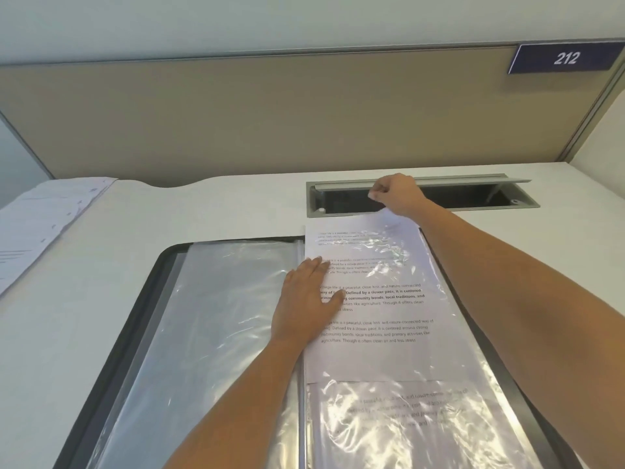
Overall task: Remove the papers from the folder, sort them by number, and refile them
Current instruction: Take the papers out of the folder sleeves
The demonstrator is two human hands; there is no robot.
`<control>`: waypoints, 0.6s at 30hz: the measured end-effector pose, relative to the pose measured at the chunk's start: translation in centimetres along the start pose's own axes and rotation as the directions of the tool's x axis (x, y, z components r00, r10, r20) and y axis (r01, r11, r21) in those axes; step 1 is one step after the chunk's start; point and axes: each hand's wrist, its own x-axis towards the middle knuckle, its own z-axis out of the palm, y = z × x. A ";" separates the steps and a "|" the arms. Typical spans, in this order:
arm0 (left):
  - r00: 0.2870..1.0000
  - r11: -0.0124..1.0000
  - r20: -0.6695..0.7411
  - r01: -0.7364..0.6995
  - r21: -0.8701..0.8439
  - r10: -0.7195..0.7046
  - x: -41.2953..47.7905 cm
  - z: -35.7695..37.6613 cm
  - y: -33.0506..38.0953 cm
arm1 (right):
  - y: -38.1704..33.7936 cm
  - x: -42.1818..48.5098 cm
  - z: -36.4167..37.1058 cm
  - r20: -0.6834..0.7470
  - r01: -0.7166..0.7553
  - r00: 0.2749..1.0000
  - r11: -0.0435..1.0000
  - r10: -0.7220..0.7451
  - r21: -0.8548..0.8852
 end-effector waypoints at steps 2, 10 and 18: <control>1.000 1.000 0.005 -0.003 0.007 0.003 0.0 -0.1 0.1 | 1.0 -0.5 -0.1 -0.085 -0.096 0.990 0.974 0.115 0.203; 1.000 1.000 0.001 -0.001 0.014 0.001 0.0 -0.2 0.1 | 5.4 -3.5 0.0 0.017 -0.388 0.885 0.717 0.466 0.579; 1.000 1.000 0.000 -0.002 0.005 0.002 0.0 -0.3 0.3 | 4.8 -3.7 -0.3 0.086 -0.406 0.906 0.793 0.415 0.454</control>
